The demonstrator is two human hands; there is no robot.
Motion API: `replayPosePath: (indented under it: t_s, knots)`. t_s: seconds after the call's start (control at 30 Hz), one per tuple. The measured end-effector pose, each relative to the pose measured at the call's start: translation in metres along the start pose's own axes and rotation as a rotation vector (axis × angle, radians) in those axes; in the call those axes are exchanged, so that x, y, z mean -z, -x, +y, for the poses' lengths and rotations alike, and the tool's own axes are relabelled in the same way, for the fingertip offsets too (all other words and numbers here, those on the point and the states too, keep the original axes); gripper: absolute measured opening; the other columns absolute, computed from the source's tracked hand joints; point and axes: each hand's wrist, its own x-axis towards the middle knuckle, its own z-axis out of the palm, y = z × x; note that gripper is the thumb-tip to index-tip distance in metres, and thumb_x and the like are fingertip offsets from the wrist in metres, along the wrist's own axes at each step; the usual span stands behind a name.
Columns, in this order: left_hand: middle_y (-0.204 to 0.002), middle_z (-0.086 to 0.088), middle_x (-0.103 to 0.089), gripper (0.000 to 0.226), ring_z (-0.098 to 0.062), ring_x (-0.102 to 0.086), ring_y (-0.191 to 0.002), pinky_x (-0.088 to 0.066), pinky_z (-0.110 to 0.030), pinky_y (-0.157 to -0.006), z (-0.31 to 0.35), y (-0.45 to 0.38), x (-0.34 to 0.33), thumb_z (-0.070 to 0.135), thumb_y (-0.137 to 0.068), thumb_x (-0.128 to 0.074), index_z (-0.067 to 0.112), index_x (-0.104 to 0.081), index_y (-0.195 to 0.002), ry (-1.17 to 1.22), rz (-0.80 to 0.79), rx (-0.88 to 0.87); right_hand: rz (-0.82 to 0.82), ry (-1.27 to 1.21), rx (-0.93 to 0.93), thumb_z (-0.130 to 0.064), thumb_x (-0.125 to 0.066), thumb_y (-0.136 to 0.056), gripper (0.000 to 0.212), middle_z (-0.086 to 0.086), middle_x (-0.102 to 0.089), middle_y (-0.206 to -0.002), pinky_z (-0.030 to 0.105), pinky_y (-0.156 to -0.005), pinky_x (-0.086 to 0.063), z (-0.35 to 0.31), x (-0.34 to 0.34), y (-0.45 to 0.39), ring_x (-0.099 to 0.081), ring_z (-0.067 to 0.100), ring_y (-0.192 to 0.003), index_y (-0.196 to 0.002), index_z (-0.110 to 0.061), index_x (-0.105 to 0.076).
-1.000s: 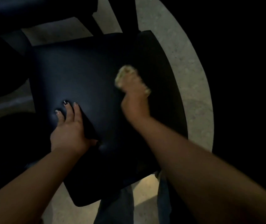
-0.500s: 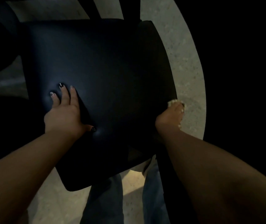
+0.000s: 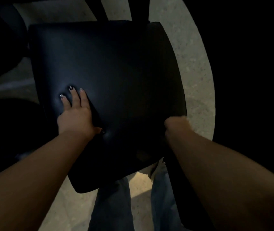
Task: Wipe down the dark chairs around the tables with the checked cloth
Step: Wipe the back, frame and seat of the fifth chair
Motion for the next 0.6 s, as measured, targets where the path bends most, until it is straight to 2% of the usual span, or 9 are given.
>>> replayPosePath:
  t_s: [0.07, 0.13, 0.2, 0.3, 0.33, 0.4, 0.43, 0.5, 0.6]
  knots:
    - [-0.16, -0.01, 0.018, 0.14, -0.038, 0.005, -0.148, -0.037, -0.05, -0.106, 0.001, 0.0, -0.001, 0.061, -0.063, -0.08, 0.012, 0.017, -0.152, -0.002, 0.011, 0.005, 0.151, -0.196, -0.113, -0.022, -0.045, -0.098, 0.044, 0.013, -0.045, -0.132, 0.029, -0.102, -0.034, -0.009, 0.008, -0.012, -0.043, 0.026, -0.124, -0.136, -0.003, -0.04]
    - [-0.161, -0.01, 0.017, 0.14, -0.038, 0.005, -0.148, -0.037, -0.051, -0.106, 0.002, -0.001, 0.0, 0.06, -0.062, -0.081, 0.012, 0.016, -0.152, 0.002, 0.011, 0.003, 0.163, -0.225, -0.104, -0.017, -0.052, -0.095, 0.066, 0.017, -0.022, -0.153, 0.037, -0.115, -0.02, -0.022, 0.013, -0.017, -0.022, 0.031, -0.141, -0.148, 0.001, -0.016]
    - [-0.161, -0.01, 0.017, 0.141, -0.038, 0.004, -0.148, -0.036, -0.051, -0.107, 0.002, 0.0, 0.0, 0.059, -0.062, -0.081, 0.012, 0.016, -0.152, 0.006, 0.006, 0.006, 0.148, -0.157, -0.092, -0.014, -0.044, -0.098, 0.07, 0.017, -0.002, -0.159, 0.043, -0.118, -0.008, -0.03, 0.003, -0.009, -0.005, 0.034, -0.146, -0.15, 0.001, 0.0]
    - [-0.16, -0.011, 0.019, 0.14, -0.039, 0.006, -0.147, -0.034, -0.053, -0.109, 0.006, -0.001, -0.001, 0.054, -0.063, -0.083, 0.011, 0.015, -0.152, 0.022, -0.002, 0.034, 0.185, -0.057, 0.022, -0.006, -0.029, -0.1, 0.058, 0.023, 0.001, -0.157, 0.047, -0.118, -0.002, -0.036, -0.023, 0.028, -0.001, 0.039, -0.145, -0.148, 0.005, 0.002]
    - [-0.16, -0.01, 0.019, 0.139, -0.04, 0.007, -0.147, -0.033, -0.055, -0.11, 0.007, -0.002, -0.001, 0.051, -0.063, -0.084, 0.011, 0.015, -0.152, 0.037, -0.007, 0.043, 0.193, 0.003, 0.121, -0.006, -0.029, -0.1, 0.057, 0.028, 0.0, -0.156, 0.05, -0.117, -0.001, -0.039, -0.036, 0.046, -0.001, 0.043, -0.144, -0.147, 0.009, 0.0]
    - [-0.16, -0.01, 0.02, 0.138, -0.041, 0.008, -0.147, -0.031, -0.057, -0.111, 0.01, -0.003, -0.002, 0.047, -0.064, -0.086, 0.011, 0.015, -0.152, 0.058, -0.009, 0.055, 0.269, 0.168, 0.465, -0.013, -0.034, -0.099, 0.062, 0.033, -0.003, -0.153, 0.058, -0.113, 0.003, -0.044, -0.07, 0.083, -0.002, 0.049, -0.141, -0.145, 0.013, -0.003]
    - [-0.16, -0.01, 0.02, 0.138, -0.041, 0.008, -0.147, -0.03, -0.057, -0.111, 0.01, -0.004, -0.002, 0.046, -0.064, -0.086, 0.011, 0.014, -0.152, 0.064, -0.008, 0.056, 0.262, 0.151, 0.56, -0.016, -0.038, -0.098, 0.065, 0.032, -0.002, -0.154, 0.058, -0.112, 0.005, -0.045, -0.081, 0.1, -0.001, 0.05, -0.141, -0.146, 0.012, -0.003]
    - [-0.16, -0.01, 0.019, 0.138, -0.041, 0.007, -0.147, -0.03, -0.057, -0.111, 0.009, -0.004, -0.003, 0.045, -0.063, -0.086, 0.011, 0.013, -0.152, 0.075, 0.001, 0.058, 0.184, 0.078, 0.592, -0.016, -0.042, -0.097, 0.072, 0.027, 0.007, -0.156, 0.051, -0.114, 0.009, -0.043, -0.087, 0.108, 0.006, 0.046, -0.142, -0.148, 0.007, 0.004]
    - [-0.16, -0.008, 0.018, 0.139, -0.04, 0.006, -0.147, -0.032, -0.056, -0.111, 0.006, -0.003, -0.004, 0.048, -0.061, -0.086, 0.012, 0.012, -0.153, 0.077, 0.017, 0.055, 0.044, -0.135, 0.636, -0.009, -0.048, -0.091, 0.076, 0.018, 0.006, -0.158, 0.046, -0.12, -0.004, -0.032, -0.044, 0.088, 0.004, 0.034, -0.146, -0.15, -0.001, -0.001]
